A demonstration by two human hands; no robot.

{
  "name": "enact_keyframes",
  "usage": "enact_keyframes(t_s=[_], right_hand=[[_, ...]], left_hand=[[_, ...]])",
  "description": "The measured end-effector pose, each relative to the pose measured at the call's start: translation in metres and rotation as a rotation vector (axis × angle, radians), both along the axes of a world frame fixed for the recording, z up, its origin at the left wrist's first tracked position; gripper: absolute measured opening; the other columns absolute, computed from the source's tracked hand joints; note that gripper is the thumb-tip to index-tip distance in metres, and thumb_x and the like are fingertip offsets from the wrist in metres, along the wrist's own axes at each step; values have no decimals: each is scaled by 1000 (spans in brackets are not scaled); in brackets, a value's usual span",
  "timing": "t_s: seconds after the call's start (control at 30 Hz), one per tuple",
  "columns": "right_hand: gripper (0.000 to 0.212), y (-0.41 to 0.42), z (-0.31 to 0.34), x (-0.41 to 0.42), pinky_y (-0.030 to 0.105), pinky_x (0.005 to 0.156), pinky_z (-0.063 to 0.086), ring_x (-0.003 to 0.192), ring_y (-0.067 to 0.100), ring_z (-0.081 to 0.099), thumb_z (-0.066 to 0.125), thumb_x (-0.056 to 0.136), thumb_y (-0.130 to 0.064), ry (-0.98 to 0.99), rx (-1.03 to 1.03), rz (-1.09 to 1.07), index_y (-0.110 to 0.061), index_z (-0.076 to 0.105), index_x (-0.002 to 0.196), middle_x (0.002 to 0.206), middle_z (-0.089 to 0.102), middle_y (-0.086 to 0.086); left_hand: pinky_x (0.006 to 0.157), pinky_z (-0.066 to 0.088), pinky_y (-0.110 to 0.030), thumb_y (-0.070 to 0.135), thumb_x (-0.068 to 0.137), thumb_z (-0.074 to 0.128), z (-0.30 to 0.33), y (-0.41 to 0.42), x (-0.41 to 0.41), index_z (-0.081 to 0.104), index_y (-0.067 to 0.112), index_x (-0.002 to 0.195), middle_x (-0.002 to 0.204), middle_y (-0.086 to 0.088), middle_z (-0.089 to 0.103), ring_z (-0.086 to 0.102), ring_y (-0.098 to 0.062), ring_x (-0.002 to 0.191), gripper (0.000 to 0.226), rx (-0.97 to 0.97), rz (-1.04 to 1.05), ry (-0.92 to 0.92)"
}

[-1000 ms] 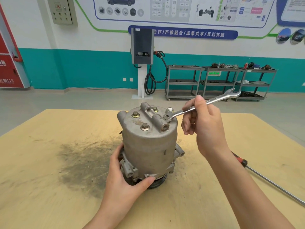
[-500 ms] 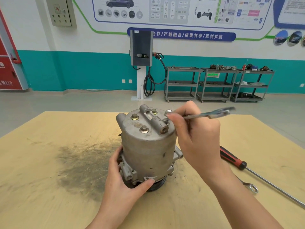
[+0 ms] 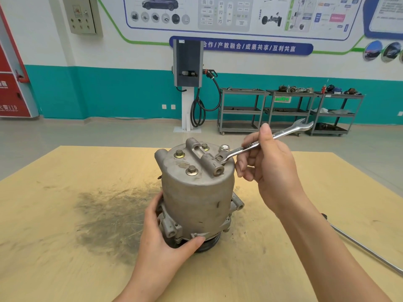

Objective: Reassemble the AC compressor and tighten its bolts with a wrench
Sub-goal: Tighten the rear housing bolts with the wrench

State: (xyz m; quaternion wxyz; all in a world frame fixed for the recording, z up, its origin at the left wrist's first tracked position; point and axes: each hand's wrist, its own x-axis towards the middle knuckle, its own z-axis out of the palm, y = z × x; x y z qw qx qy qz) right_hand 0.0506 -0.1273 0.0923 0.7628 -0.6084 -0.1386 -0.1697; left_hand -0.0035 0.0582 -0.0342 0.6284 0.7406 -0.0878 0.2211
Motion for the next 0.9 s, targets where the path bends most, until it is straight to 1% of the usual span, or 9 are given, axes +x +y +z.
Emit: enact_keyframes(t_s=[0.13,0.3,0.37,0.43,0.53,0.6,0.67,0.8,0.9], right_hand=[[48,3,-6,4,24,39,32,42,17,49,31,105,-37,-20,-4,-29,-12,57,74,48,52,6],[40,14,-12,-9,26,41,37,42,12,46,37,101,-37,-563,-295,-326,-17,55,71,48,51,-2],[49,16,-14,-13,24,40,38,45,5,44,41,102,-41,-775,-496,-404,-9,60,72,56,54,-7],[58,18,-15,-14,18,43,38,50,-1,44,40,100,-47,-850,-607,-474,-3,64,71,63,58,-9],[49,18,-13,-15,18,45,37,49,2,45,37,102,-43,-805,-450,-439,-8,62,77,63,54,-11],[39,15,-8,-15,19,47,35,45,10,47,34,103,-39,-681,-281,-374,-21,56,77,53,51,-4],[45,13,-4,-15,22,48,36,44,16,49,26,103,-39,-517,-150,-323,-32,57,71,48,52,6],[52,12,0,-11,22,42,35,43,17,51,28,102,-46,-266,-19,-193,-31,60,64,46,53,3],[48,11,-1,-9,22,39,33,43,16,51,32,94,-53,-189,14,-137,-25,58,66,47,53,2]], left_hand=[[86,40,-15,55,40,84,0,0,0,24,82,113,120,55,39,42,24,117,98,-5,-4,4],[86,40,-14,56,40,84,0,0,0,23,82,112,119,55,38,41,25,116,98,-7,-8,8],[87,41,-15,56,40,84,0,1,0,23,82,113,119,55,38,42,24,117,98,-8,-8,10],[88,41,-16,56,40,84,0,1,0,24,82,112,120,54,39,43,23,117,98,-9,-12,12],[87,40,-14,56,40,83,0,1,0,23,83,111,119,56,37,40,26,117,97,-1,-13,9],[86,39,-11,57,39,83,0,1,0,23,84,110,119,57,35,38,27,116,96,2,-3,4],[85,39,-10,56,40,84,0,1,0,22,85,109,118,58,35,38,29,116,97,2,0,2],[87,38,-12,36,50,97,-3,2,0,23,84,109,119,58,35,38,29,116,106,5,-8,-19],[87,38,-12,38,50,92,-3,2,0,23,84,109,120,57,35,39,26,118,102,6,-6,-11]])
